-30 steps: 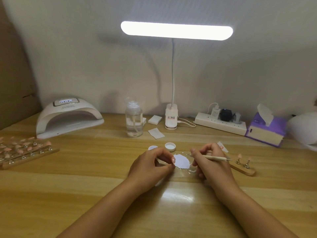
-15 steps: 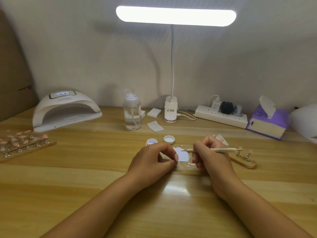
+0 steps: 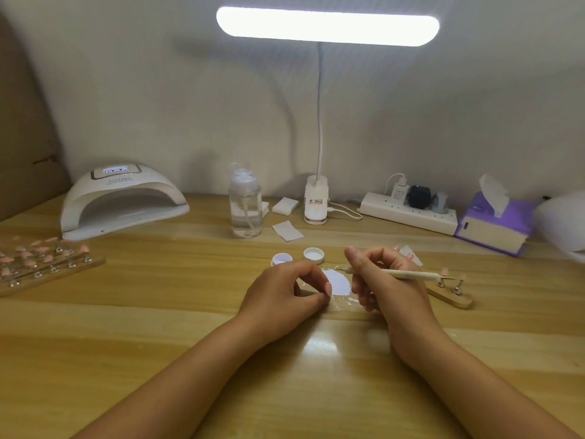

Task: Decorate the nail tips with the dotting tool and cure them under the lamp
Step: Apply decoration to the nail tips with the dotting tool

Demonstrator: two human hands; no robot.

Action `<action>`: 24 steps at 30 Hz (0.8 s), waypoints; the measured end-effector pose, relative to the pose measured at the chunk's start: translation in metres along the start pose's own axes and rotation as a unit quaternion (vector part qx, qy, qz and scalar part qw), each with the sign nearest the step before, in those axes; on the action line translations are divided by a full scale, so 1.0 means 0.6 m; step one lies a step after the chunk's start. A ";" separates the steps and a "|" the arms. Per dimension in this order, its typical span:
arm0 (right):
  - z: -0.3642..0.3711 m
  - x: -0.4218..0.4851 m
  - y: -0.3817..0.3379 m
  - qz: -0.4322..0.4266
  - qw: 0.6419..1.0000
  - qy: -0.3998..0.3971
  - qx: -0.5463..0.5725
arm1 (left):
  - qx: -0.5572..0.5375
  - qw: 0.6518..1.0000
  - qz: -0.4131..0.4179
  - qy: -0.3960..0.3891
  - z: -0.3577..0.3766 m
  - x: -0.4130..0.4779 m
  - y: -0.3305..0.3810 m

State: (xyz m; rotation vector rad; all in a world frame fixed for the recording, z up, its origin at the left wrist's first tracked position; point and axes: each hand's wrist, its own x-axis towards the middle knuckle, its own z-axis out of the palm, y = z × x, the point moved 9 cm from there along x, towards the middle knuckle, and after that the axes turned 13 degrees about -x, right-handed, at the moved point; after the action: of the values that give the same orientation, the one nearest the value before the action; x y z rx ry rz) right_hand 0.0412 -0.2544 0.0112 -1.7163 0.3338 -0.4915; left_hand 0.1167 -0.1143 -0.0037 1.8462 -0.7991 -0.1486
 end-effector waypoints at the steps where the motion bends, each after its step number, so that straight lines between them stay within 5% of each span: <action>1: 0.001 0.000 0.003 0.005 1.000 0.002 -0.003 | 0.000 1.000 0.000 0.000 0.000 0.000 -0.001; 24: 0.009 0.000 0.014 0.014 0.999 -0.002 -0.047 | 0.016 1.000 -0.005 -0.002 0.000 0.000 -0.004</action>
State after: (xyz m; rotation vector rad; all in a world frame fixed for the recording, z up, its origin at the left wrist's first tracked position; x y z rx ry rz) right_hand 0.0442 -0.2514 0.0018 -1.8011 0.3822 -0.4574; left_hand 0.1177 -0.1142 -0.0056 1.8808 -0.7989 -0.1465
